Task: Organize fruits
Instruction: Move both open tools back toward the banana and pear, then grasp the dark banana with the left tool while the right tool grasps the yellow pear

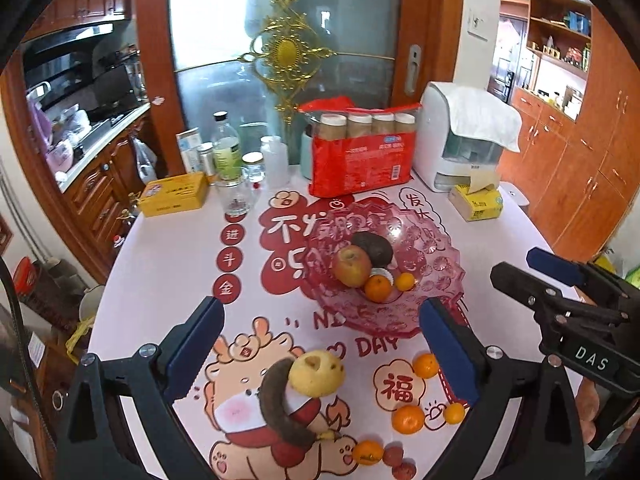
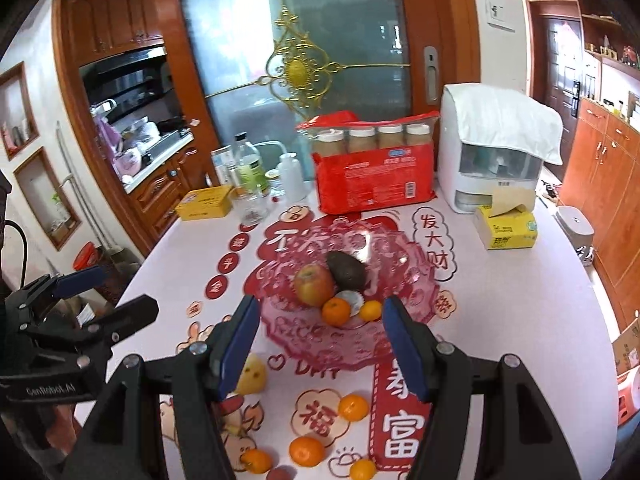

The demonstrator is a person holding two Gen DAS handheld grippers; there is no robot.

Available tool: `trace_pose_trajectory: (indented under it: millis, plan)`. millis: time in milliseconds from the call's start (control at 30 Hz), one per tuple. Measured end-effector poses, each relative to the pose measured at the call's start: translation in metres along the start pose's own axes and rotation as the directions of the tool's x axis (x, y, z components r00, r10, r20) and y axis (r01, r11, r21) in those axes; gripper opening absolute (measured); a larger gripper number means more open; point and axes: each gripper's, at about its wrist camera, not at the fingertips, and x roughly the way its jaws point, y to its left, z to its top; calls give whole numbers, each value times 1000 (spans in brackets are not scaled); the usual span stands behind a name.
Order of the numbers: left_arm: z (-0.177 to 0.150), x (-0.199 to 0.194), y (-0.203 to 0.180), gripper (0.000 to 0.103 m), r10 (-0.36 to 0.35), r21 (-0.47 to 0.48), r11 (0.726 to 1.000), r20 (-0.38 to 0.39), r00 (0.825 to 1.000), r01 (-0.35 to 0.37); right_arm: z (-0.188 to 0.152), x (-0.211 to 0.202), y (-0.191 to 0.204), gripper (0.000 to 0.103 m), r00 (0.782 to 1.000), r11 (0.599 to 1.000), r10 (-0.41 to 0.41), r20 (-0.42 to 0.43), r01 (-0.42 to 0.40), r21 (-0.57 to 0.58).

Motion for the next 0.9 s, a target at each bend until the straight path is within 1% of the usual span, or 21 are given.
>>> trace_pose_trajectory:
  millis: [267, 467, 533, 667, 800, 900]
  plan:
    - [-23, -20, 22, 98, 71, -28, 997, 24, 997, -70, -15, 3, 21, 64, 998, 998, 56, -32, -57, -16]
    - [-40, -9, 45, 98, 112, -70, 991, -9, 994, -113, -28, 22, 37, 64, 994, 996, 81, -77, -83, -26]
    - [-48, 2, 51, 98, 120, -74, 990, -33, 992, -122, -33, 32, 41, 64, 992, 996, 87, -96, -90, -26]
    - [-70, 36, 63, 98, 105, -91, 989, -120, 987, -116, -43, 56, 51, 64, 985, 994, 97, -143, -102, -26]
    - [-100, 78, 69, 98, 94, -106, 987, -214, 972, -118, -54, 83, 54, 64, 975, 994, 106, -196, -111, -14]
    - [-123, 111, 73, 98, 91, -119, 985, -285, 954, -129, -64, 105, 55, 64, 966, 994, 108, -236, -113, -6]
